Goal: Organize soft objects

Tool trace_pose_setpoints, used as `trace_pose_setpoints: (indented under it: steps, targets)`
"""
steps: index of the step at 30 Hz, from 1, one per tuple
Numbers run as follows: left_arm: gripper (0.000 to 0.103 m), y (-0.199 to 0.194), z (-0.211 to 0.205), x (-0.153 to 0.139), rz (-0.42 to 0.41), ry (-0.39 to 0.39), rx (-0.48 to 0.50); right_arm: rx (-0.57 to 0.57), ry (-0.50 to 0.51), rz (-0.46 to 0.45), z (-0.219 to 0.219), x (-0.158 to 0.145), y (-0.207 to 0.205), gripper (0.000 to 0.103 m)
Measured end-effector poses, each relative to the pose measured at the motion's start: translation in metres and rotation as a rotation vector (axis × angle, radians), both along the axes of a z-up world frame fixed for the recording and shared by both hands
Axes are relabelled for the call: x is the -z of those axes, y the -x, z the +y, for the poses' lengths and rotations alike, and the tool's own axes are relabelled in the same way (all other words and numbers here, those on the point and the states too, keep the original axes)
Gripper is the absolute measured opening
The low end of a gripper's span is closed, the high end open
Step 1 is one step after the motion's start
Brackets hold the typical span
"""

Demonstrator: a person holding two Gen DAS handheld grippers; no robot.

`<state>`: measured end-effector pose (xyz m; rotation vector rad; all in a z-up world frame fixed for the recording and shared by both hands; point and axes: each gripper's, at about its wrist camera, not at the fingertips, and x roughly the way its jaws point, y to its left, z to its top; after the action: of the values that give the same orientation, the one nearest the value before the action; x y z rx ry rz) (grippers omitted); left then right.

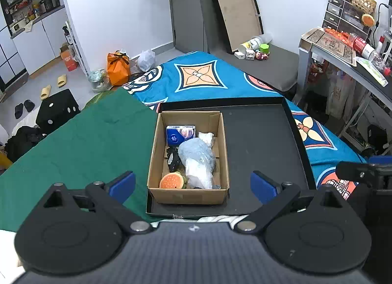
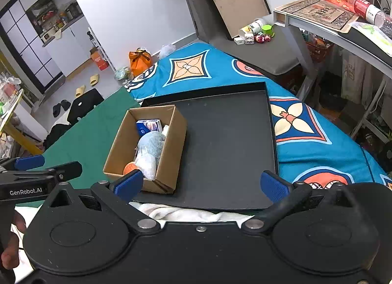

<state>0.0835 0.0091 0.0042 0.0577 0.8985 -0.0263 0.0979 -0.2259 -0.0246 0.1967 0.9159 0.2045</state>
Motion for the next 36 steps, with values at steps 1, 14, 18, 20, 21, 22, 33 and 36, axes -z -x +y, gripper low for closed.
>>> trace_pose_setpoints:
  steps: [1, 14, 18, 20, 21, 22, 33, 36]
  targets:
    - [0.099, 0.001, 0.0, 0.0, 0.001, 0.001, -0.002, 0.0, -0.003, 0.0, 0.0, 0.0, 0.0, 0.103]
    - [0.099, 0.007, -0.003, -0.007, -0.007, 0.01, -0.005, -0.018, 0.022, -0.011, 0.004, -0.008, 0.003, 0.103]
    - [0.099, 0.012, -0.003, -0.009, -0.01, 0.004, -0.007, -0.028, 0.024, -0.013, 0.007, -0.01, 0.004, 0.103]
    - [0.099, 0.013, -0.002, -0.009, -0.008, 0.007, -0.009, -0.035, 0.032, -0.013, 0.009, -0.01, 0.005, 0.103]
    - [0.099, 0.014, -0.003, -0.009, -0.006, 0.005, -0.009, -0.04, 0.035, -0.013, 0.009, -0.01, 0.006, 0.103]
    - [0.099, 0.015, -0.002, -0.009, -0.005, 0.002, -0.01, -0.046, 0.035, -0.015, 0.01, -0.011, 0.007, 0.103]
    - [0.099, 0.028, 0.002, -0.018, -0.026, 0.001, -0.023, -0.075, 0.034, -0.03, 0.017, -0.023, 0.018, 0.103]
    - [0.099, 0.032, 0.003, -0.021, -0.033, 0.005, -0.024, -0.073, 0.039, -0.031, 0.017, -0.024, 0.021, 0.103]
